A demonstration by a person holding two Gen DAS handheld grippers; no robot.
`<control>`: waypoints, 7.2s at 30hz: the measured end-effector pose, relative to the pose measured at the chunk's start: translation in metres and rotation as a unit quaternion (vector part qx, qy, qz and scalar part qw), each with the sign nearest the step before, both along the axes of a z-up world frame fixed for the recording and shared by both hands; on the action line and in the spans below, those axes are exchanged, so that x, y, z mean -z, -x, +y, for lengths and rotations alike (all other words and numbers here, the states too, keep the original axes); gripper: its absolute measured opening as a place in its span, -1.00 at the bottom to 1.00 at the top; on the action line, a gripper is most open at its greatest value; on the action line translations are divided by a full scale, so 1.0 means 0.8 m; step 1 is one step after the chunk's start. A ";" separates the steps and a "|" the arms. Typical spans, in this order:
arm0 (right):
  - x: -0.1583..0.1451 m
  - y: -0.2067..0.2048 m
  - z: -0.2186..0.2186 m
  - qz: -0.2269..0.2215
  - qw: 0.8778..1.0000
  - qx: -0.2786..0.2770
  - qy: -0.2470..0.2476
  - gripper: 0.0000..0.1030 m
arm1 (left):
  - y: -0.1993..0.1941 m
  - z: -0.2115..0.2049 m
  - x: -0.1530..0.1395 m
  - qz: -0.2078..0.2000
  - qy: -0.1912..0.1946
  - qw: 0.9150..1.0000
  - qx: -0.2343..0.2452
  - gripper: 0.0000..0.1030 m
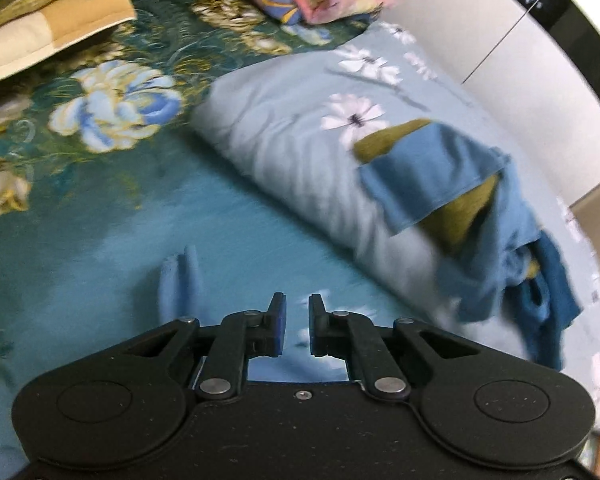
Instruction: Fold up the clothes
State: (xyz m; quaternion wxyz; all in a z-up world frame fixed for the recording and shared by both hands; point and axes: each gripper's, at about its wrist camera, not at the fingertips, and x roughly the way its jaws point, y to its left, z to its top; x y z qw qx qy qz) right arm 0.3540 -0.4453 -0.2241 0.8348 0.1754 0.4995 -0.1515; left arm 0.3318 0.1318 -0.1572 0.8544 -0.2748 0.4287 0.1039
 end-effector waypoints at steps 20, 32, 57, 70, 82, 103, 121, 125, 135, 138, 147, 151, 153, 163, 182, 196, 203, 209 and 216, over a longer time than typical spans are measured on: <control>-0.064 0.108 0.076 0.000 0.999 0.036 0.019 0.04 | 0.042 0.111 0.113 0.126 0.077 0.983 -0.107 -0.16; -0.047 0.187 0.129 0.028 0.993 0.105 -0.049 0.07 | 0.031 0.142 0.079 0.042 0.054 0.991 -0.119 -1.00; 0.011 0.186 0.071 -0.006 0.964 0.233 -0.128 -0.94 | 0.225 0.173 0.078 0.209 0.061 0.973 -0.069 -0.18; -0.053 0.109 0.181 -0.083 0.989 -0.005 -0.120 -0.94 | 0.251 0.159 0.071 0.212 0.080 0.971 -0.069 -0.08; 0.000 0.238 0.046 -0.018 0.959 0.235 -0.155 0.21 | 0.280 0.134 0.089 0.235 0.140 0.958 -0.089 0.01; -0.026 0.284 0.033 0.005 0.966 0.236 -0.110 -0.96 | 0.292 0.114 0.110 0.213 0.189 0.951 -0.120 0.17; -0.006 0.292 0.043 0.051 0.967 0.226 -0.108 -0.95 | 0.250 0.123 0.052 0.142 0.093 0.980 -0.107 -0.94; 0.007 0.294 0.051 0.067 0.965 0.227 -0.113 -0.94 | 0.242 0.138 0.064 0.155 0.073 0.981 -0.090 -0.83; 0.005 0.296 0.046 0.071 0.964 0.234 -0.107 -0.91 | 0.273 0.171 0.080 0.171 0.073 0.972 -0.145 -0.23; 0.005 0.294 0.049 0.075 0.965 0.231 -0.100 -0.90 | 0.278 0.176 0.093 0.179 0.067 0.969 -0.155 -0.26; 0.003 0.289 0.052 0.082 0.966 0.230 -0.090 -0.84 | 0.274 0.170 0.098 0.164 0.068 0.969 -0.172 -0.35; 0.004 0.287 0.054 0.084 0.965 0.231 -0.092 -0.84 | 0.255 0.160 0.098 0.174 0.052 0.971 -0.154 -0.48; 0.004 0.286 0.056 0.083 0.965 0.231 -0.092 -0.83 | 0.252 0.159 0.099 0.174 0.050 0.971 -0.159 -0.70; 0.001 0.293 0.050 0.079 0.964 0.238 -0.092 -0.80 | 0.273 0.164 0.059 0.164 0.014 0.977 -0.133 -1.00; -0.022 0.282 0.033 0.045 0.970 0.232 -0.064 -0.33 | 0.253 0.186 0.046 0.176 0.002 0.977 -0.122 -0.45; -0.018 0.088 0.051 0.037 0.999 0.011 -0.008 -0.05 | -0.018 0.151 0.062 0.117 -0.021 0.992 0.030 0.18; -0.007 0.038 0.066 0.085 0.989 -0.120 0.031 0.33 | -0.077 0.135 0.098 0.158 -0.045 0.982 0.096 0.27; -0.021 0.091 0.047 0.069 0.997 -0.028 0.021 0.34 | -0.033 0.145 0.079 0.153 -0.035 0.988 0.010 0.30; -0.023 0.249 0.037 0.104 0.985 0.134 -0.036 0.40 | 0.168 0.179 0.077 0.225 0.051 0.963 -0.143 0.30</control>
